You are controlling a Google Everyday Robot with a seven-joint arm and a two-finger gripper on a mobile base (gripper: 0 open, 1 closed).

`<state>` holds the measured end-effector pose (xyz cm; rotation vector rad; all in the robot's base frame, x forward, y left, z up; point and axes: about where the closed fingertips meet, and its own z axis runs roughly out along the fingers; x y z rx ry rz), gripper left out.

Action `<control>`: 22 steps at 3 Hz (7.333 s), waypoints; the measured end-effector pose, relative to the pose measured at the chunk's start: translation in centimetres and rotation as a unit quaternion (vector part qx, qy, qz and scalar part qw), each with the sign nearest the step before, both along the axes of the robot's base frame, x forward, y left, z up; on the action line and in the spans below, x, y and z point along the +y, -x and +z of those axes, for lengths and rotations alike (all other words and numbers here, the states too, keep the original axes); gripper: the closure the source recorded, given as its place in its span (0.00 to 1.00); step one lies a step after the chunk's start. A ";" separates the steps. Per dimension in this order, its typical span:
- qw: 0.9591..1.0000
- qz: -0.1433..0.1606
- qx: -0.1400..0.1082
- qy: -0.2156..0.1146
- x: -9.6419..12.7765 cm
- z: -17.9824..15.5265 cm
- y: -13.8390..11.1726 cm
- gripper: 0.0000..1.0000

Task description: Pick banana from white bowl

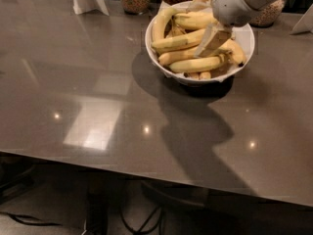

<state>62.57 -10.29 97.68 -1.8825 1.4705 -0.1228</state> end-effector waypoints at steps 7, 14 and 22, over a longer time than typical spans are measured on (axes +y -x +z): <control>0.998 0.006 0.007 0.062 -0.5 -5.3 -6.0 0.55; 0.991 0.022 -0.002 0.136 -2.7 1.9 -3.4 1.00; 0.998 0.051 0.001 -0.044 -0.2 1.2 2.0 0.34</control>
Offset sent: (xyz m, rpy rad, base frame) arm 0.0498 0.0163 -0.0287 -0.0630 -0.0401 0.0589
